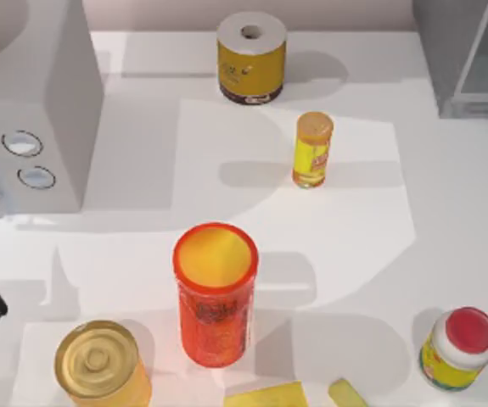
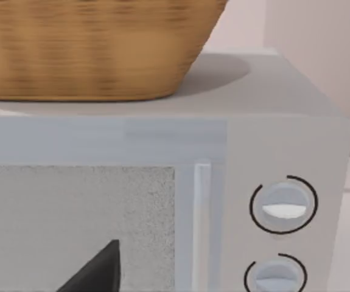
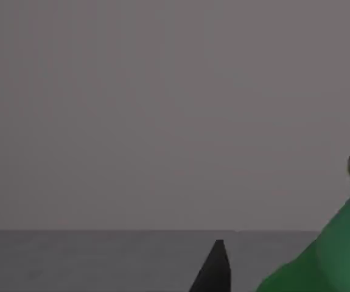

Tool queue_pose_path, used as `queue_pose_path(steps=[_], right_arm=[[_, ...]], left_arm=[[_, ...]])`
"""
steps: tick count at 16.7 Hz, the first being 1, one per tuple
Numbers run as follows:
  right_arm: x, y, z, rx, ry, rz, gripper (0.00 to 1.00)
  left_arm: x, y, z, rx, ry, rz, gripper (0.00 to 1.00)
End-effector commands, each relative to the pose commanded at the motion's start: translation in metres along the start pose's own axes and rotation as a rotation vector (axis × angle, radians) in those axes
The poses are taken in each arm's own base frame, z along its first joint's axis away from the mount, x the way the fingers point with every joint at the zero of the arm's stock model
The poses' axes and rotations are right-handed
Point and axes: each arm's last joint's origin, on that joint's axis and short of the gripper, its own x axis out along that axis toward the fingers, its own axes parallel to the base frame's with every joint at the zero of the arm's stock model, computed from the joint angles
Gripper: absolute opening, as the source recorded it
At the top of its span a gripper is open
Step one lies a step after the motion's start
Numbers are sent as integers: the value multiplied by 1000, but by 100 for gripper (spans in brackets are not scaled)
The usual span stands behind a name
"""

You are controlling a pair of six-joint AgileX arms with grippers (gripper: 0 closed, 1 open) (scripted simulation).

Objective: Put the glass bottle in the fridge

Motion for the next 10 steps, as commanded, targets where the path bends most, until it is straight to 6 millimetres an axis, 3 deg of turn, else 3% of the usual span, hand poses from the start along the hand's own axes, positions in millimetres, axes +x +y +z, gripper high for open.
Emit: queue_pose_path(steps=[5, 10], right_arm=[[0, 0, 0, 0, 0, 0, 98], [0, 0, 0, 0, 0, 0, 100]], left_arm=[[0, 0, 0, 0, 0, 0, 100], [0, 0, 0, 0, 0, 0, 100]])
